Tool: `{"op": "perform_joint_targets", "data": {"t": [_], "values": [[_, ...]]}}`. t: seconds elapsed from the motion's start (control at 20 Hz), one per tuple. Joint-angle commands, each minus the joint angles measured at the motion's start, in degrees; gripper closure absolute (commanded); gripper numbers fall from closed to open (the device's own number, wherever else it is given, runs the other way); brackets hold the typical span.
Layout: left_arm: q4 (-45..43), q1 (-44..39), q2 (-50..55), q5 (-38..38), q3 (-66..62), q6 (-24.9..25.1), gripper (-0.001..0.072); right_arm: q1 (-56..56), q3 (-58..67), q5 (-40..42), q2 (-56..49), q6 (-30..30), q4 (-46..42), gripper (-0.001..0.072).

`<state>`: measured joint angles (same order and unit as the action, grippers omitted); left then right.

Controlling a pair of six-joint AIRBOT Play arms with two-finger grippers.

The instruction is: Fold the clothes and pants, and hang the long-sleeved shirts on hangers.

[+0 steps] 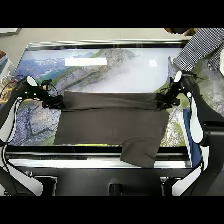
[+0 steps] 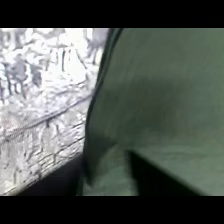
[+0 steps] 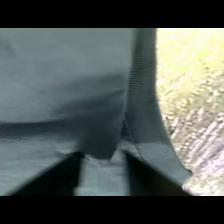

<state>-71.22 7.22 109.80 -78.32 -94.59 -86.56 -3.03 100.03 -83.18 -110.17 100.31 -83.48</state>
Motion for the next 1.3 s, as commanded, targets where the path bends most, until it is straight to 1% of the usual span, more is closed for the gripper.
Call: {"op": "perform_joint_targets", "data": {"t": [0.0, 0.05, 0.1, 0.15, 0.2, 0.3, 0.35, 0.45, 0.55, 0.65, 0.75, 0.85, 0.9, 1.15, 1.25], "values": [[-0.2, 0.4, -1.4, -0.8, -0.1, 0.0, 0.0222, 0.0, 0.1, -1.1, 2.3, -2.7, 0.4, 0.0289], [-0.2, 1.0, -3.1, -1.0, -0.1, 0.1, 0.0195, -0.1, 0.1, -1.2, 4.6, -5.0, 0.1, 0.0285], [-0.2, 1.9, -5.2, -1.7, -0.1, 0.3, 0.0194, -0.5, 0.1, -1.2, 7.6, -6.9, 0.2, 0.0243], [-0.2, 2.9, -7.4, -2.9, 0.0, 0.8, 0.0194, -1.6, 0.0, -1.2, 10.6, -8.0, 0.8, 0.0222], [-0.3, 4.0, -9.7, -4.8, 0.0, 1.8, 0.0194, -3.1, -0.3, -1.6, 13.7, -9.6, 2.3, 0.0223], [1.2, 7.7, -15.7, -6.1, 2.4, 0.9, 0.0194, -7.9, -4.3, -2.8, 20.5, -13.0, 7.5, 0.0224], [2.2, 9.7, -18.9, -5.6, 5.1, 0.9, 0.0194, -10.5, -8.3, -3.9, 23.9, -14.3, 10.3, 0.0224], [5.7, 14.3, -25.6, -4.1, 12.5, 0.9, 0.0195, -15.9, -20.7, -4.4, 31.6, -16.0, 14.7, 0.0223], [9.5, 18.3, -31.1, -2.9, 20.2, 0.9, 0.0195, -19.7, -35.8, -3.9, 39.0, -16.9, 16.2, 0.0223], [10.3, 20.5, -34.7, -1.9, 25.9, 0.9, 0.0196, -21.1, -49.2, -2.4, 44.0, -17.9, 18.4, 0.0223], [10.3, 21.0, -36.2, -1.6, 29.4, 0.9, 0.0196, -20.9, -59.0, -1.1, 46.0, -18.9, 21.7, 0.0224], [10.3, 20.6, -36.2, -1.6, 30.9, 0.9, 0.0195, -20.9, -64.7, 0.8, 45.9, -19.8, 24.9, 0.0225], [10.2, 20.2, -36.2, -1.6, 31.4, 0.9, 0.0195, -20.9, -66.8, 2.1, 45.9, -19.8, 24.9, 0.0227], [10.2, 19.8, -36.1, -1.6, 31.5, 0.9, 0.0195, -20.9, -71.0, 5.0, 45.9, -18.8, 24.4, 0.0236], [10.2, 19.8, -36.1, -1.5, 31.5, 0.9, 0.0196, -20.9, -71.6, 5.3, 45.9, -18.2, 25.6, 0.0236]]}}
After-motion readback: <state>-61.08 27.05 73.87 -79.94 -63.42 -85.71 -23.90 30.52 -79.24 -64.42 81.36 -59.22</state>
